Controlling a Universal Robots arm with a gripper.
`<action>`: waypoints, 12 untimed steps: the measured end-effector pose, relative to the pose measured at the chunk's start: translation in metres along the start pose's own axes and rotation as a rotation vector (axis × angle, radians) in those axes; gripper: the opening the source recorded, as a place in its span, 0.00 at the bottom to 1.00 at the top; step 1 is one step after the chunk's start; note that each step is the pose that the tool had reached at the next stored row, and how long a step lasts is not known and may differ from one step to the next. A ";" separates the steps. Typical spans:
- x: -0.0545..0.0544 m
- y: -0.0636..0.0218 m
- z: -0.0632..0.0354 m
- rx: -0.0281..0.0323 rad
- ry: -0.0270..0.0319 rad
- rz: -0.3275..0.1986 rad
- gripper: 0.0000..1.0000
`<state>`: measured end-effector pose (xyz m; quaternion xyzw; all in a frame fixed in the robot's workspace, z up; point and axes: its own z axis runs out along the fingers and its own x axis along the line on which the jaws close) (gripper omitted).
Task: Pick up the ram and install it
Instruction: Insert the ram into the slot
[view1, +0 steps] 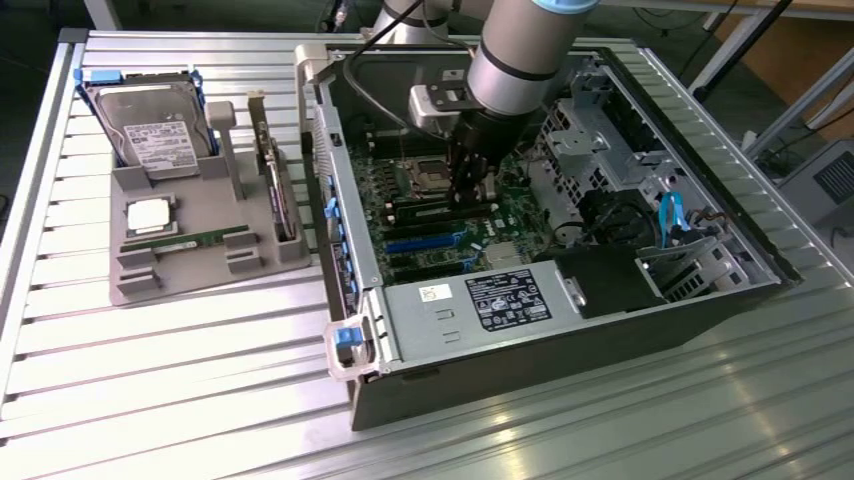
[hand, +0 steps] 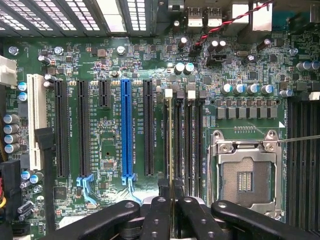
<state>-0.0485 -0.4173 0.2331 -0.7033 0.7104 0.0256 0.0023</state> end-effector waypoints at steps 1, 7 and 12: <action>0.000 0.0000 0.0002 0.0000 -0.0001 0.000 0.12; 0.000 0.0000 -0.0002 0.0000 -0.0002 0.000 0.12; 0.000 0.0000 0.0005 -0.0003 -0.0034 -0.009 0.12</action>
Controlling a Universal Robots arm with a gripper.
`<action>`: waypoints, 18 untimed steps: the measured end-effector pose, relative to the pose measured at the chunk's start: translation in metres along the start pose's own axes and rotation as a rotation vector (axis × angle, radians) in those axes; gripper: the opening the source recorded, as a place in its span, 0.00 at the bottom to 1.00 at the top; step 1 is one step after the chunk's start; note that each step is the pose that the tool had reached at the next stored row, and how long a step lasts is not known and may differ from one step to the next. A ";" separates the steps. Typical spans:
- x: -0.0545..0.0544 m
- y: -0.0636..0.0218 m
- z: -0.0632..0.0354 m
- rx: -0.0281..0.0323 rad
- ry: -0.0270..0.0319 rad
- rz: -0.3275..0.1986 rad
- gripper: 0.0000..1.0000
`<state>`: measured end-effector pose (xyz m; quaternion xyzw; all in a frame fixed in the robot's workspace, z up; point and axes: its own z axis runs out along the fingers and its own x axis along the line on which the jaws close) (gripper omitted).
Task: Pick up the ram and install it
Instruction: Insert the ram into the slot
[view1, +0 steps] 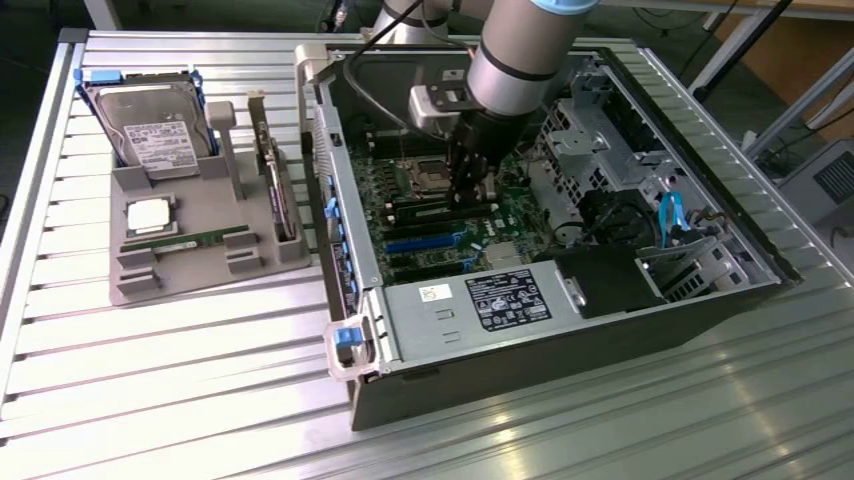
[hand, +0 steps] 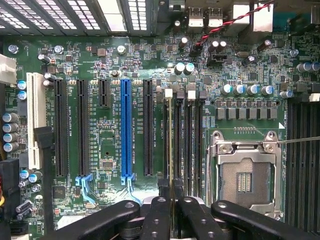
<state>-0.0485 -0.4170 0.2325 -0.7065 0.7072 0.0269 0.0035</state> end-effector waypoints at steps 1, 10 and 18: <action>0.000 -0.0001 0.0004 0.0000 -0.0012 0.000 0.12; 0.000 0.0002 -0.0087 0.0000 -0.0019 0.000 0.20; -0.001 -0.0564 -0.0209 -0.0273 -0.0018 0.001 0.10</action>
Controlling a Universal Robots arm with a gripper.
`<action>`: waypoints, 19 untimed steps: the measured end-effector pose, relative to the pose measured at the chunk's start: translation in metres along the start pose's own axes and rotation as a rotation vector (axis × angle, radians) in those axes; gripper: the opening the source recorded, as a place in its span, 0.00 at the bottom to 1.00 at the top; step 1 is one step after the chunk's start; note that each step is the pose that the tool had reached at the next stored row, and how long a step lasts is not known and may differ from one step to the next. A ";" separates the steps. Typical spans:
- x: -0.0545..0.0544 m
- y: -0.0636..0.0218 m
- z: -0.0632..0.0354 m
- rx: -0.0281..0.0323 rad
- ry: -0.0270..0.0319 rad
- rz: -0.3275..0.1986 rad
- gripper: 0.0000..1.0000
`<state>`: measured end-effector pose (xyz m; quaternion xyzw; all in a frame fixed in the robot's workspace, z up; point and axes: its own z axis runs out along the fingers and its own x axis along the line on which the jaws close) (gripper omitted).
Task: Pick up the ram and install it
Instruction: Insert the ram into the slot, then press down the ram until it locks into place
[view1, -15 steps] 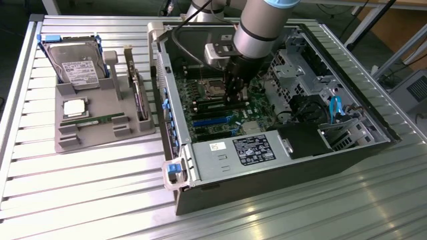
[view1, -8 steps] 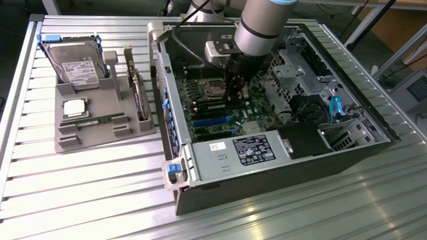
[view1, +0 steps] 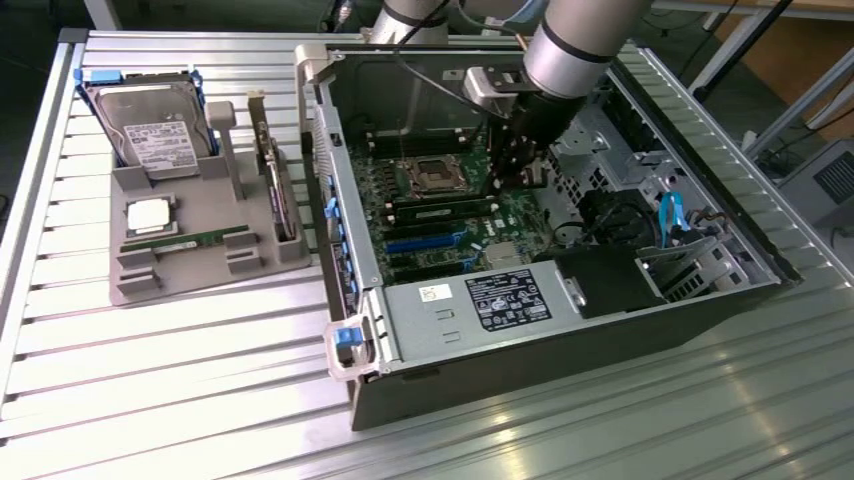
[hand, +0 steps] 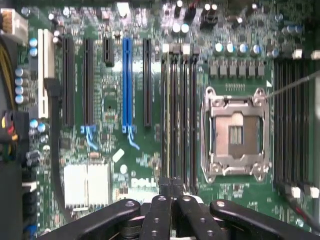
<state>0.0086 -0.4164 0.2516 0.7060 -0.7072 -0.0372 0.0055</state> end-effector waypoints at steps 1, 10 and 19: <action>0.000 -0.0034 -0.0015 -0.0004 0.0000 0.000 0.10; -0.001 -0.0215 -0.0148 -0.0064 -0.0010 0.000 0.10; 0.000 -0.0069 0.0034 -0.0064 -0.0010 0.001 0.10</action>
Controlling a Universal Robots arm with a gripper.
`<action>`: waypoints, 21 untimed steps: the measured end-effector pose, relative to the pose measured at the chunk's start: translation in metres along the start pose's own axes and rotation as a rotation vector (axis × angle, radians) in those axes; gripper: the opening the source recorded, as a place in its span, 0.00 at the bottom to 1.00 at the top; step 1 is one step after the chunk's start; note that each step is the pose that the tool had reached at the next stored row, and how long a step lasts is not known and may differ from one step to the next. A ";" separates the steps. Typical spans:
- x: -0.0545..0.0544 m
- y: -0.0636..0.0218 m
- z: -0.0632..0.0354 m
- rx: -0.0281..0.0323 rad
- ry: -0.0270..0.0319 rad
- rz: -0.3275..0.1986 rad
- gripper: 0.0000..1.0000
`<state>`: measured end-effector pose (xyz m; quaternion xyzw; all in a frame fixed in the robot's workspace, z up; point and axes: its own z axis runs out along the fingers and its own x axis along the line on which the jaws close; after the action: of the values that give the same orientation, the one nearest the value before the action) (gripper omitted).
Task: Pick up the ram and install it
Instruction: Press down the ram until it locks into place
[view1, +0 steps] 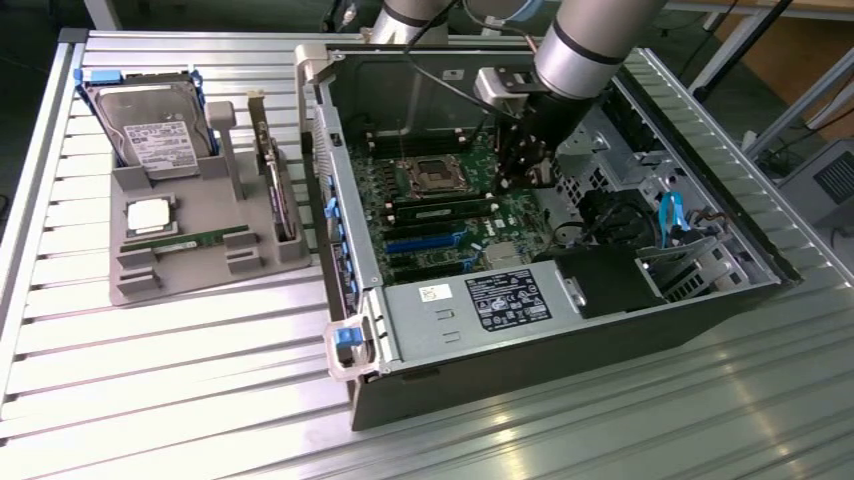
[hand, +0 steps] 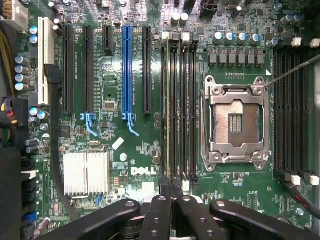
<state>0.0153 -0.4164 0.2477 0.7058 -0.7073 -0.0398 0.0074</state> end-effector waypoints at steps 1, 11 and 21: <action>0.000 0.0007 0.0017 0.0001 -0.0001 0.000 0.10; 0.001 0.0014 0.0155 0.0000 0.0001 0.000 0.10; 0.001 0.0748 0.0112 0.0062 -0.0001 0.000 0.10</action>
<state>-0.0601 -0.4164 0.2415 0.7059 -0.7072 -0.0376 0.0052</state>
